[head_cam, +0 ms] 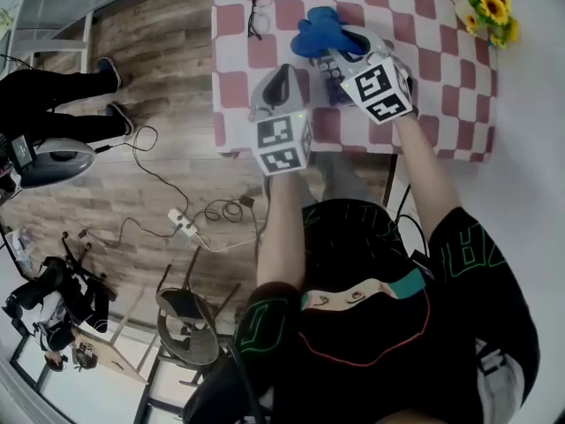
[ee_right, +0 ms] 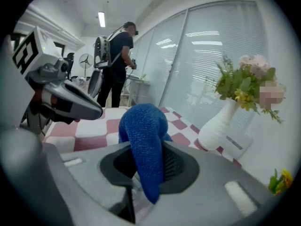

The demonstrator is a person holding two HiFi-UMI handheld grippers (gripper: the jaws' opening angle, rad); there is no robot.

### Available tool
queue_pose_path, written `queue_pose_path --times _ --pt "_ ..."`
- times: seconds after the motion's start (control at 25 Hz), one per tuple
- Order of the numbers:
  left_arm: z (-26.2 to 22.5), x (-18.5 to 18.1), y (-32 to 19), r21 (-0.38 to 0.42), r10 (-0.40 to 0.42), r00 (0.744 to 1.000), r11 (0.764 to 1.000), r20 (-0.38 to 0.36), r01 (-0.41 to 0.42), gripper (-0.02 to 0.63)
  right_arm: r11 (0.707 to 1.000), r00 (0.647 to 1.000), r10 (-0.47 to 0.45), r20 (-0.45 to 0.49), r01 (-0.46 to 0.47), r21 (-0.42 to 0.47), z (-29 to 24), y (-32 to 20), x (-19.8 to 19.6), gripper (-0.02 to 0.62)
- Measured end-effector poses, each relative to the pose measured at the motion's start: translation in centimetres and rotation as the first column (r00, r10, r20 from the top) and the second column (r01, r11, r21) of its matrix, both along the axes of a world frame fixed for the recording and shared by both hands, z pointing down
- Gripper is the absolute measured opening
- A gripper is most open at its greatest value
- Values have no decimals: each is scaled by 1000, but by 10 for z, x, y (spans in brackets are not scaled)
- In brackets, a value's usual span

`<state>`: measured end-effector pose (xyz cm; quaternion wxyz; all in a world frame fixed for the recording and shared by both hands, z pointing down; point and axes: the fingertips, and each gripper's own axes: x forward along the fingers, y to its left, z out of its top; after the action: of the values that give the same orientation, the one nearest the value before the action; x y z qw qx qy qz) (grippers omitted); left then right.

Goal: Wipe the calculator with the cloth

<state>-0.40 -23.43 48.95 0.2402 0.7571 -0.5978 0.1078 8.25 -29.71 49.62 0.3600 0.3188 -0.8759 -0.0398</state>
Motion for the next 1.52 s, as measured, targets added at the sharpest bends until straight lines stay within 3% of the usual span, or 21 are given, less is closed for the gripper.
queue_pose_path --times 0.12,0.44,1.52 --pt "4 3 6 -3 -32 999 999 -1 32 11 997 995 -83 -50 82 -6 16 13 -3 101" --pt "2 14 19 16 -70 998 997 -3 70 11 975 975 -210 -69 204 -83 36 47 3 101" --pt "-2 30 66 41 -181 983 983 12 180 9 910 921 -387 -48 373 -178 35 132 24 101"
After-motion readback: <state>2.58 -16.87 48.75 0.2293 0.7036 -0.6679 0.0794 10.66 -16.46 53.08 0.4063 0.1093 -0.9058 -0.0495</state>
